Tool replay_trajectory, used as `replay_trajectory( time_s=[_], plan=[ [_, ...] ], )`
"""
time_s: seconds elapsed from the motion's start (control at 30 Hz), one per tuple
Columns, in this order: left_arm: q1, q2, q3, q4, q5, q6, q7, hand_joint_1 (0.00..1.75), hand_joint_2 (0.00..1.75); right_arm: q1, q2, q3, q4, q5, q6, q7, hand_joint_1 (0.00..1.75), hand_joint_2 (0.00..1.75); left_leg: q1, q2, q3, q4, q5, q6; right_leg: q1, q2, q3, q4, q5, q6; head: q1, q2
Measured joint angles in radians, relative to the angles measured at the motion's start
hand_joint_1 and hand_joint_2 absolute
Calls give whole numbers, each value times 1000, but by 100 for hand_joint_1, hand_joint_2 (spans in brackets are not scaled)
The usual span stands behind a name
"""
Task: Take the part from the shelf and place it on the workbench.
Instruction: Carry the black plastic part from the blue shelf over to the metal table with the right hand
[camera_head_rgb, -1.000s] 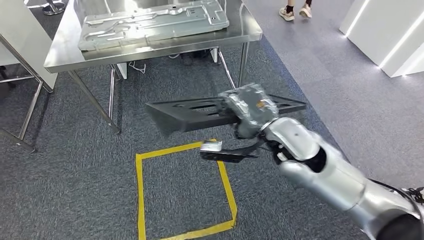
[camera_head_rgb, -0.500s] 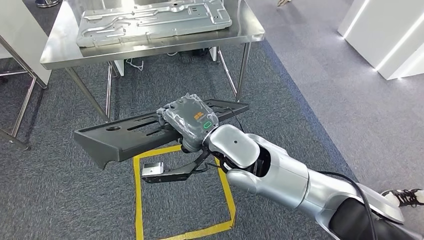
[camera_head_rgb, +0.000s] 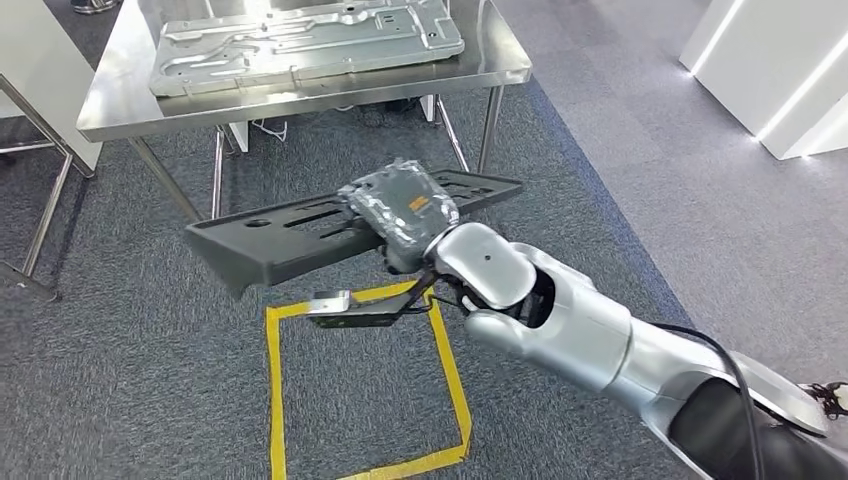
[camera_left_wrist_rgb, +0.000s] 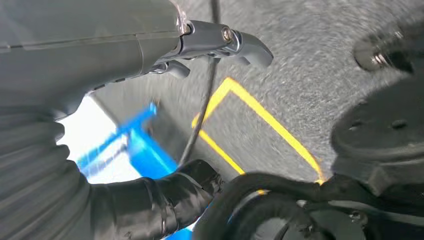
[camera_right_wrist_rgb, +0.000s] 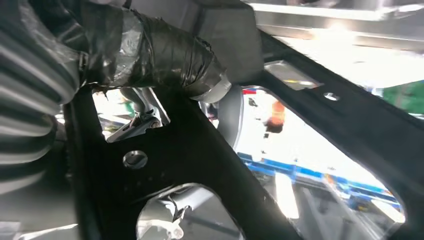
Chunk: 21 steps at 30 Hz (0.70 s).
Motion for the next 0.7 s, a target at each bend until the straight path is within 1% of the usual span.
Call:
replay_trajectory(
  time_s=[0.03,0.07,0.1,0.13,0.17,0.2,0.23,0.27,0.3,0.33,0.37,0.4,0.47,0.5,0.53,0.6,0.63,0.67,0.7],
  plan=[
    [-3,26,-49,-50,36,61,-8,0,175,0,-24,-14,-2,-6,-2,-10,175,175,3,2,-26,52,-25,-5,-3,-4,8,-6,0,0,0,0],
    [-10,49,-100,-94,65,102,-20,0,175,1,-45,-27,-3,-8,-3,-17,175,175,5,2,-61,118,-54,-11,-4,-6,12,-9,-2,-1,0,0],
    [-20,66,-148,-127,89,125,-32,0,175,2,-60,-35,-3,-7,-2,-21,175,175,10,2,-98,184,-76,-17,-5,-6,14,-8,-5,-1,0,0],
    [-31,82,-197,-156,111,135,-45,0,175,4,-70,-39,-4,-5,-1,-23,175,175,16,2,-125,226,-81,-23,-7,-4,16,-7,-8,2,0,0],
    [-44,94,-242,-181,130,140,-57,0,175,6,-77,-41,-5,-3,0,-24,175,175,21,2,-135,231,-65,-29,-10,-2,19,-4,-13,6,0,0],
    [-55,104,-278,-200,141,141,-65,0,175,9,-81,-42,-6,-2,1,-24,175,175,26,2,-125,197,-31,-35,-14,1,23,0,-18,11,0,0],
    [-66,113,-310,-218,149,142,-71,0,175,11,-86,-43,-8,-1,2,-22,175,175,31,4,-99,128,14,-42,-19,3,27,6,-27,19,0,0],
    [-75,120,-333,-232,153,142,-74,0,175,11,-90,-45,-9,-1,3,-21,175,175,33,4,-71,64,42,-47,-21,3,29,13,-35,26,0,0],
    [-83,127,-353,-244,156,143,-76,0,175,11,-93,-46,-11,0,4,-20,175,175,34,2,-49,14,60,-47,-21,4,27,22,-42,34,-1,0],
    [-91,133,-371,-254,158,143,-77,0,175,11,-96,-48,-12,0,5,-19,175,175,33,1,-38,-13,65,-42,-18,5,25,29,-46,40,-2,0],
    [-97,137,-386,-262,158,144,-78,0,175,11,-99,-48,-13,1,5,-19,175,175,31,-2,-38,-13,59,-35,-15,6,22,31,-47,44,-2,0],
    [-103,142,-401,-270,159,144,-78,0,175,11,-102,-49,-14,1,6,-19,175,175,30,-3,-39,-13,59,-24,-14,6,21,32,-47,47,-3,0],
    [-110,150,-421,-284,160,144,-80,0,175,12,-108,-50,-17,1,6,-19,175,175,30,-3,-37,-14,57,-6,-18,6,20,38,-56,54,-3,0],
    [-113,154,-428,-291,160,144,-80,0,175,11,-111,-52,-19,1,6,-19,175,175,29,-3,-34,-15,57,3,-21,5,10,61,-71,57,-3,0],
    [-115,158,-435,-296,160,144,-80,0,175,11,-114,-53,-20,1,6,-19,175,175,28,-2,-32,-17,56,11,-22,4,-12,107,-95,60,-3,0],
    [-121,162,-445,-304,160,144,-81,0,175,13,-118,-56,-21,1,6,-19,175,175,24,-2,-31,-17,53,20,-21,4,-83,243,-152,60,-3,0],
    [-124,162,-450,-307,160,144,-81,0,175,15,-119,-56,-21,1,6,-19,175,175,21,-2,-30,-17,51,23,-21,4,-117,300,-168,58,-3,0],
    [-125,163,-453,-309,160,144,-81,0,175,17,-121,-56,-21,1,6,-19,175,175,18,-3,-28,-17,50,25,-20,4,-136,326,-165,55,-3,0],
    [-126,163,-456,-311,160,144,-81,0,175,19,-122,-56,-21,1,6,-19,175,175,15,-4,-25,-17,48,26,-17,4,-136,313,-142,50,-3,0]
  ],
)
